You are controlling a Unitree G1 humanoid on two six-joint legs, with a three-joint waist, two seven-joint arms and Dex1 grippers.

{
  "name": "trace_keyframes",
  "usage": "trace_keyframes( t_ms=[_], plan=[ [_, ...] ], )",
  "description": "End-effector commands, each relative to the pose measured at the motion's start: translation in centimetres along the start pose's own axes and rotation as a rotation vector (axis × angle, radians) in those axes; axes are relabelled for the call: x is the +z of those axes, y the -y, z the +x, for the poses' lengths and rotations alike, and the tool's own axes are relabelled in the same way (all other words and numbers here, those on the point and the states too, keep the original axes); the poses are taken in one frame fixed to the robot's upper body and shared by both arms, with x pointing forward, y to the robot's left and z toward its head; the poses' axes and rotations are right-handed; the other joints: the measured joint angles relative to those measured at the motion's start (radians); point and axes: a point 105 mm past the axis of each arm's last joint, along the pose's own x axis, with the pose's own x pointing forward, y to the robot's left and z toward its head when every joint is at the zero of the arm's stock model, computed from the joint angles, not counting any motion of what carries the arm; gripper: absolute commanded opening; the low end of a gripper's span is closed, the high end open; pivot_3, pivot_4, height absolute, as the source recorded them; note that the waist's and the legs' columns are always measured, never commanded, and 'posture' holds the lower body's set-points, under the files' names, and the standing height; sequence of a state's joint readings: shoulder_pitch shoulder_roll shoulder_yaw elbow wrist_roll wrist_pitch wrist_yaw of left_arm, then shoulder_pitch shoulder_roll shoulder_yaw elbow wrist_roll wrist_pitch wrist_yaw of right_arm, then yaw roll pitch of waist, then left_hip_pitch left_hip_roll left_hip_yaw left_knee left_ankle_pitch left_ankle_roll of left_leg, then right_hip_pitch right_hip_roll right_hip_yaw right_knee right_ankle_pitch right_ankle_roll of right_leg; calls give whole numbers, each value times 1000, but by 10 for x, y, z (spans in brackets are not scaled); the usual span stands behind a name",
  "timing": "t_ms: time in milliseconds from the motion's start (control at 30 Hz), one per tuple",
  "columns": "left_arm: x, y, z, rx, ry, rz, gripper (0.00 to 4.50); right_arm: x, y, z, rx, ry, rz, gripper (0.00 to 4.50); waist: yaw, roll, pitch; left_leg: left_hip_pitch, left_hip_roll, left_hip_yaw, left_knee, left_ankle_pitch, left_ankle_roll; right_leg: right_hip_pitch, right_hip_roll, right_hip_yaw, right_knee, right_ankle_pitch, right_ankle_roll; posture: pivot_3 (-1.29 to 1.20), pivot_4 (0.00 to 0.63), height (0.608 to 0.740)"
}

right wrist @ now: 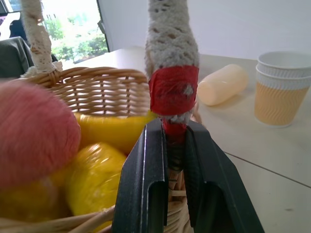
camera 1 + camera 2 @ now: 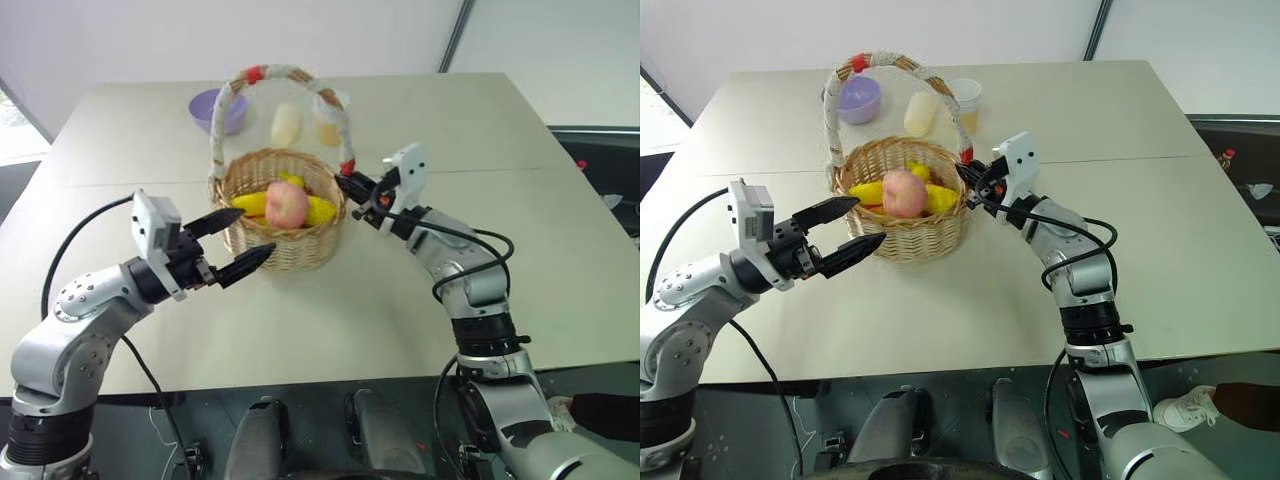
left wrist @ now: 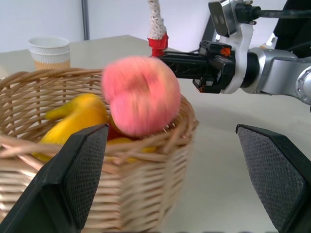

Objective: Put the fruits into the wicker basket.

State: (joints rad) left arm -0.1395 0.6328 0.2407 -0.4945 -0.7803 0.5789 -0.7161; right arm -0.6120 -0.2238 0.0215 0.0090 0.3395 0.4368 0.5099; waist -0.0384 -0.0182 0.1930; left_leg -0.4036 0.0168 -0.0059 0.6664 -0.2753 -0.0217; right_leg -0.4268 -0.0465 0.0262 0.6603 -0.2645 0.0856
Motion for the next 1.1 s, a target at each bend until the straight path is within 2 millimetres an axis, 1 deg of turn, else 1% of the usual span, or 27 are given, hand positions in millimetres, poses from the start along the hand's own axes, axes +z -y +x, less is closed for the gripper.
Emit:
trace_keyframes(
  t_ms=[33,67,100,167,233,300,333,400,467,500,600,667,733,800,867,933,1000,1100],
  plan=[
    [8,8,5,-40,32,20,4500,33,1,-9,-11,124,-41,40,-1,0,0,0,0,0,0,0,0,0,0,0,0,0,0,0,150,740],
    [8,8,6,-48,35,17,4500,38,8,-15,-44,141,-55,40,0,0,0,0,0,0,0,0,0,0,0,0,0,0,0,0,150,740],
    [7,8,8,-56,37,13,4500,46,21,-26,-100,159,-86,40,3,0,0,0,0,0,0,0,0,0,0,0,0,0,0,0,150,740],
    [7,8,11,-67,40,10,4500,56,40,-43,-185,174,-135,40,8,0,0,-1,0,0,0,0,0,0,-1,0,0,0,0,0,150,740],
    [7,7,14,-81,41,8,4500,65,71,-70,-319,156,-209,40,26,0,0,-1,-1,0,0,0,0,0,-1,0,-1,0,0,0,150,740],
    [6,7,18,-102,44,4,4500,73,107,-104,-484,129,-272,40,32,0,0,-2,-2,0,0,0,0,0,-1,-1,-2,0,0,0,150,740],
    [6,6,20,-110,45,3,4500,76,121,-119,-555,117,-294,40,34,0,0,-3,-2,0,0,0,0,0,-1,-1,-2,0,0,0,150,740],
    [5,6,24,-125,50,2,4500,77,144,-145,-675,94,-315,40,29,0,0,-3,-2,1,0,0,0,0,-1,-1,-4,0,0,0,150,740],
    [6,5,28,-136,56,1,4500,72,164,-166,-781,75,-322,40,23,0,0,-3,-2,2,0,0,0,0,0,-1,-4,0,0,0,150,740],
    [6,5,29,-141,58,2,4500,70,171,-174,-820,72,-324,40,18,0,0,-3,-2,3,0,0,0,0,1,0,-4,0,0,0,150,740],
    [5,6,31,-148,59,2,4500,65,183,-188,-897,71,-317,40,0,2,0,-1,0,3,0,0,0,0,2,1,-3,0,0,0,150,740],
    [4,5,32,-150,59,2,4500,61,187,-196,-926,69,-303,40,-6,4,0,-1,0,3,-1,0,0,0,2,1,-2,0,0,0,150,740],
    [4,4,32,-149,57,1,4500,61,188,-201,-939,77,-288,974,-5,4,0,0,0,3,-1,0,0,0,2,3,-1,0,0,0,150,740],
    [3,3,32,-147,55,0,4500,63,186,-203,-938,82,-295,1763,-3,4,0,0,0,3,0,0,0,0,2,3,0,0,0,0,150,740],
    [2,1,31,-138,48,-1,4500,67,183,-205,-937,84,-310,2834,-2,4,0,0,0,3,0,0,0,0,2,3,0,0,0,0,150,740],
    [-2,-4,30,-108,30,-1,4500,72,178,-207,-923,76,-334,3726,0,4,0,0,0,3,0,0,0,0,2,3,0,0,0,0,150,740],
    [-8,-11,27,-67,-4,7,4500,73,171,-211,-895,55,-364,3726,2,4,0,0,0,2,0,0,0,0,2,3,0,0,0,0,150,740],
    [-19,-29,14,31,-43,13,4500,68,158,-223,-823,5,-370,3726,5,4,0,0,-1,2,0,0,0,0,2,3,0,0,0,0,150,740]
  ],
)
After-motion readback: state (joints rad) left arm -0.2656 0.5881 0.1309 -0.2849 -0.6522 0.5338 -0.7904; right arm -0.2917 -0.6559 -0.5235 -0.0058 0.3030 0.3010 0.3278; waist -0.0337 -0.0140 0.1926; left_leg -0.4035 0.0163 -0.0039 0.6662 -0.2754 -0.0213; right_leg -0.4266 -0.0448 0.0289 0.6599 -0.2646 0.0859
